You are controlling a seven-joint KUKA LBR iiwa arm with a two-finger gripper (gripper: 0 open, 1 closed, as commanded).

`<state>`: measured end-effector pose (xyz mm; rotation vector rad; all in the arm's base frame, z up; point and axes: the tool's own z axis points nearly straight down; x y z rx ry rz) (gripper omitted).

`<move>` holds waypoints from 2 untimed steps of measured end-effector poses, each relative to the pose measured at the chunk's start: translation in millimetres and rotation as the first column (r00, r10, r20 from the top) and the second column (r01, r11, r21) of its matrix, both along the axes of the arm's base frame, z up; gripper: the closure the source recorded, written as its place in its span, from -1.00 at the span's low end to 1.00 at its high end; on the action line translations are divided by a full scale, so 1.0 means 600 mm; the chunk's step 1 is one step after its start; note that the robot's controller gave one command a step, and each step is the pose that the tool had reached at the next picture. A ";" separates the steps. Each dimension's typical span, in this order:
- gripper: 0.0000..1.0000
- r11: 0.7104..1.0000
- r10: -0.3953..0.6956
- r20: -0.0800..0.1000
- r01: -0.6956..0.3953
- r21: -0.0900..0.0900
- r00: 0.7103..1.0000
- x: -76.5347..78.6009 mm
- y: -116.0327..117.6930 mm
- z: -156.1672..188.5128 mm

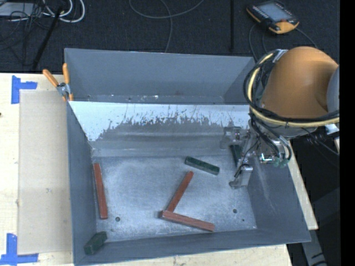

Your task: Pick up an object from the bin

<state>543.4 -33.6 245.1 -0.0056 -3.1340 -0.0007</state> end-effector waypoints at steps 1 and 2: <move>-1.00 1.000 0.001 0.007 -0.001 0.000 1.000 0.002 0.000 0.005; -1.00 1.000 -0.020 0.016 0.020 0.000 1.000 0.063 0.063 -0.080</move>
Offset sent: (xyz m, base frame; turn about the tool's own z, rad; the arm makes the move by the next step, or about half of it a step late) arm 0.0609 0.0686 -0.0936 0.0325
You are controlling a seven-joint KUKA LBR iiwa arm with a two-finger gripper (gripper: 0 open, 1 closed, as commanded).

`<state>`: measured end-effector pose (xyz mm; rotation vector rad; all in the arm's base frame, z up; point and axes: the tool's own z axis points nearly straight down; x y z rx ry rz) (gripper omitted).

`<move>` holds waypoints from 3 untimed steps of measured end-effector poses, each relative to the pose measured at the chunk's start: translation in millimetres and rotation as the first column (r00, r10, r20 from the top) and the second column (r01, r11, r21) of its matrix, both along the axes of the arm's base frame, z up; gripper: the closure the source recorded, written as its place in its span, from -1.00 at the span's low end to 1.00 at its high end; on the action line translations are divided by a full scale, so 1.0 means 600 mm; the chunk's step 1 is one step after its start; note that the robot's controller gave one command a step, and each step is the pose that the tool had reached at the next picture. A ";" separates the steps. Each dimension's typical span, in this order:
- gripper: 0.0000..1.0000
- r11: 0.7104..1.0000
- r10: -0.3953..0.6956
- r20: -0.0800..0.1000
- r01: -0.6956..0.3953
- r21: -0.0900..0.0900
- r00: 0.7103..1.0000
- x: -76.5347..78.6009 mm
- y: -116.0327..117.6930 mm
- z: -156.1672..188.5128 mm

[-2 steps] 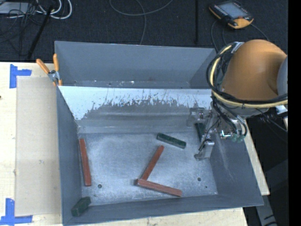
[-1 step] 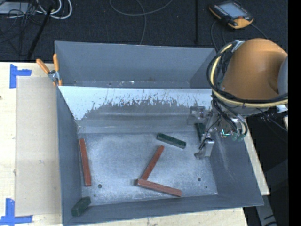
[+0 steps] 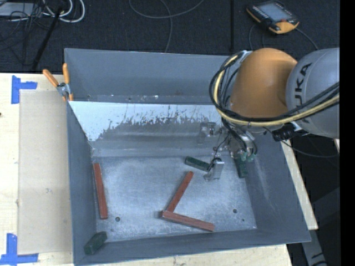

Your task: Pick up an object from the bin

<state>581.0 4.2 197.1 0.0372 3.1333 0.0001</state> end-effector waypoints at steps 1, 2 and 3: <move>-1.00 0.995 0.101 -0.018 -0.101 0.001 0.995 0.024 0.049 -0.032; -1.00 0.988 0.156 -0.001 -0.156 0.000 0.988 0.027 0.037 -0.095; -1.00 0.998 0.061 -0.009 -0.061 0.001 0.998 0.035 0.030 -0.171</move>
Offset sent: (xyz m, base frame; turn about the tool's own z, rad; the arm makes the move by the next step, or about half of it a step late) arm 0.0087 0.0052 -0.1271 -0.1860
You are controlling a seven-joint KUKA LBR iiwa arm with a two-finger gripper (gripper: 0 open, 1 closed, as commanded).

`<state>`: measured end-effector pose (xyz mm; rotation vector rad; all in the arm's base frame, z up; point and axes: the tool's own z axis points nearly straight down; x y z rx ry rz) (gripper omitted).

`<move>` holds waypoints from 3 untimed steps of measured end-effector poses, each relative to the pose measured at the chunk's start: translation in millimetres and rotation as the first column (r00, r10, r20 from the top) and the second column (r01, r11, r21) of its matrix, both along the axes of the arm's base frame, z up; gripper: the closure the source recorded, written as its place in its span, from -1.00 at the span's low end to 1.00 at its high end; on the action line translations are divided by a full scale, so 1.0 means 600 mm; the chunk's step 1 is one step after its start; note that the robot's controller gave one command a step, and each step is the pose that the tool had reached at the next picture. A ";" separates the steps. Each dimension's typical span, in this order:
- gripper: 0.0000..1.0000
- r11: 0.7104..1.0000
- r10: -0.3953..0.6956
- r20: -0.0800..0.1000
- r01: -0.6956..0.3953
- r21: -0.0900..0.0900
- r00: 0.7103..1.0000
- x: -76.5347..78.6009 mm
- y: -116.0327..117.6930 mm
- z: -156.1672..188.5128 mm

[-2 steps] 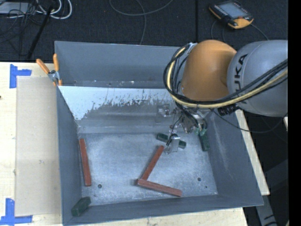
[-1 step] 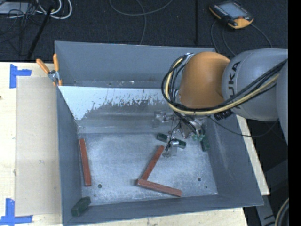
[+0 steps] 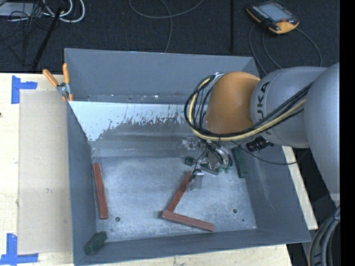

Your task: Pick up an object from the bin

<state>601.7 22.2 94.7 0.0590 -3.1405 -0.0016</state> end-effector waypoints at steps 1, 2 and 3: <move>1.00 0.980 -0.198 0.009 0.198 0.001 0.980 0.000 -0.008 -0.036; -1.00 0.980 -0.197 0.005 0.197 0.000 0.980 -0.002 -0.008 -0.039; 1.00 0.980 -0.197 0.011 0.197 0.001 0.980 0.001 -0.008 -0.036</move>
Offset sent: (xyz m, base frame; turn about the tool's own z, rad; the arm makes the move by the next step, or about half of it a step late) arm 0.0000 0.0000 0.0000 0.0000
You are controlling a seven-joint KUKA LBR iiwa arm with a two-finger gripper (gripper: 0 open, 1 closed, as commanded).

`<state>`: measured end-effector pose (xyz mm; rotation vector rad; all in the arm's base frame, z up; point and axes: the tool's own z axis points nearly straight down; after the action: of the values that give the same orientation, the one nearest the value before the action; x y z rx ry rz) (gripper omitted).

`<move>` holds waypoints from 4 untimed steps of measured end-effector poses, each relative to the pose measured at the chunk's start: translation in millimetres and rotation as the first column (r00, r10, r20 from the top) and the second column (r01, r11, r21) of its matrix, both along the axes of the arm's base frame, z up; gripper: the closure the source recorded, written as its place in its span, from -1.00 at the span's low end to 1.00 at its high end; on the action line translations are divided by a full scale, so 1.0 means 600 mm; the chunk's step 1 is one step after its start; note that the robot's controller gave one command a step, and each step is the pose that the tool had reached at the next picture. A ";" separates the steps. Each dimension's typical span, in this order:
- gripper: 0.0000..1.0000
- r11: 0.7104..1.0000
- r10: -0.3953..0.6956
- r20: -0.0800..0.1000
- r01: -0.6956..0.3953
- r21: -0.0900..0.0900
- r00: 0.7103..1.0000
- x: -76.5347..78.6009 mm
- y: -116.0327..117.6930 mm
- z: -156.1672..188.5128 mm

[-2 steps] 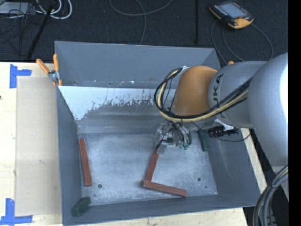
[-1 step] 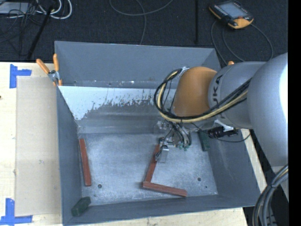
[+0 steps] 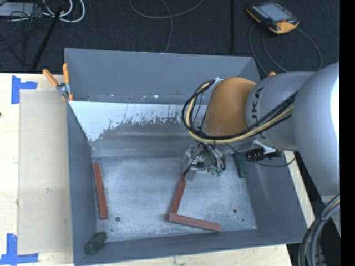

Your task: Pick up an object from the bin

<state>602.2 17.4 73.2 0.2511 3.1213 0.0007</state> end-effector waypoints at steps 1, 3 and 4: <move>-1.00 1.000 0.001 -0.006 -0.001 -0.001 1.000 -0.003 0.000 -0.004; -1.00 1.000 0.002 -0.007 -0.002 -0.001 1.000 -0.003 0.000 -0.004; -1.00 0.985 0.172 -0.009 -0.172 0.000 0.985 -0.038 -0.019 -0.005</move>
Offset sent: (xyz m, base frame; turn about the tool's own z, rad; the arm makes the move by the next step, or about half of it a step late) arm 0.0000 0.0000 0.0000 0.0000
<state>579.3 6.2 70.4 -0.0199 3.1399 0.0005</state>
